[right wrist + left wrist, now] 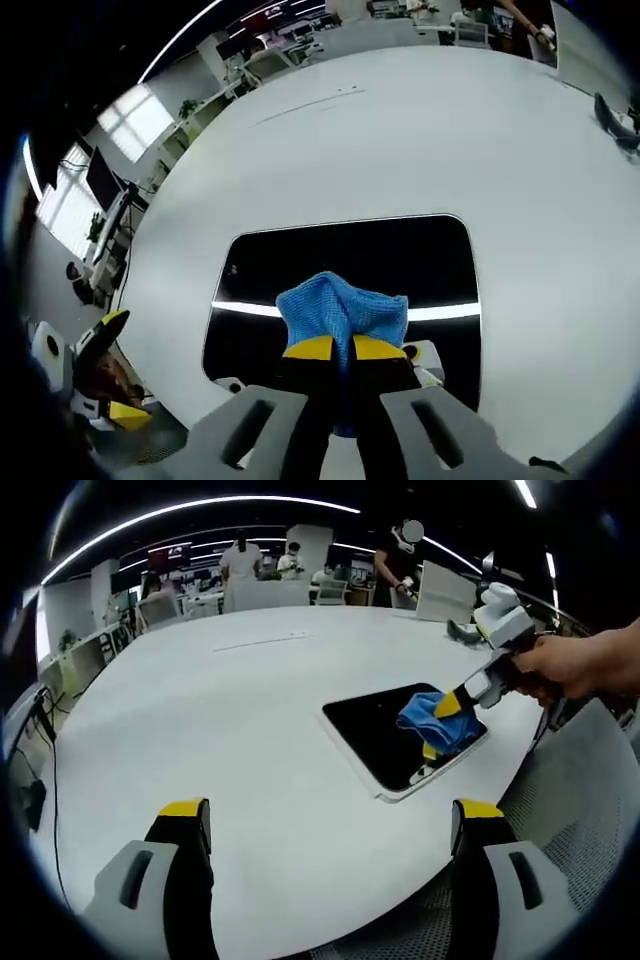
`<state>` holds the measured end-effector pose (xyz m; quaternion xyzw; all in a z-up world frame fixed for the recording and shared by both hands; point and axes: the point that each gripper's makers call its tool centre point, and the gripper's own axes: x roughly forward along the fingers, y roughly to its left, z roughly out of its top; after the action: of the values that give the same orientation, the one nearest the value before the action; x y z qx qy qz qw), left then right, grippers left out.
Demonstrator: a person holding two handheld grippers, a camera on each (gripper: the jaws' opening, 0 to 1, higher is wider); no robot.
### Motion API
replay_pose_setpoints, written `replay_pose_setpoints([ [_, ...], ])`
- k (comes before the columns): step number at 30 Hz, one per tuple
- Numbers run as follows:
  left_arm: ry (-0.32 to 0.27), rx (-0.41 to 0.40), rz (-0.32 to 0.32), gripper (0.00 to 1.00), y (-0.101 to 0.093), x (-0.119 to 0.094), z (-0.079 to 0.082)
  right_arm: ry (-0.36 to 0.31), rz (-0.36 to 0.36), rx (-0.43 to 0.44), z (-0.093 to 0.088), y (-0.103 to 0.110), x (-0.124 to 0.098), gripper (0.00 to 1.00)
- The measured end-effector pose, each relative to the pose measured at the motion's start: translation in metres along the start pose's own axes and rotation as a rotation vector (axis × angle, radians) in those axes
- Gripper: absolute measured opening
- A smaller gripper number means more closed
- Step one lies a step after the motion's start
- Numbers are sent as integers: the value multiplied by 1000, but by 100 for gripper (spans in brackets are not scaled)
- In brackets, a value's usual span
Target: Wipe the mirror surface with the cleaning cloth until all visible marks leave the cleaned area.
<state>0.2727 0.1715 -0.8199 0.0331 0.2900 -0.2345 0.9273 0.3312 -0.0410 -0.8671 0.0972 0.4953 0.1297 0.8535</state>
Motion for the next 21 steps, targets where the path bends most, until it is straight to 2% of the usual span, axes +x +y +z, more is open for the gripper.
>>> replay_pose_setpoints([
  [5, -19, -12, 2, 99, -1, 0, 4, 8, 5, 0, -9, 2, -5, 0],
  [7, 2, 3, -11, 99, -4, 2, 3, 14, 8, 1, -12, 3, -7, 0],
  [10, -23, 25, -8, 99, -6, -1, 11, 11, 8, 9, -17, 2, -10, 0],
  [11, -34, 4, -12, 99, -7, -2, 15, 8, 7, 8, -17, 2, -10, 0],
  [14, -6, -3, -19, 99, -8, -3, 13, 6, 3, 12, -18, 3, -11, 0],
  [17, -24, -12, -35, 99, -15, -4, 23, 9, 6, 15, -23, 4, -13, 0],
  [18, -31, -29, -44, 99, -18, -4, 25, 7, 7, 10, -25, 4, -14, 0],
  [19, -39, -88, -66, 99, -23, -2, 28, 3, 7, 4, -26, 4, -15, 0],
  [21, -45, -63, -49, 99, -20, 0, 26, -4, -3, 5, -29, 3, -17, 0],
])
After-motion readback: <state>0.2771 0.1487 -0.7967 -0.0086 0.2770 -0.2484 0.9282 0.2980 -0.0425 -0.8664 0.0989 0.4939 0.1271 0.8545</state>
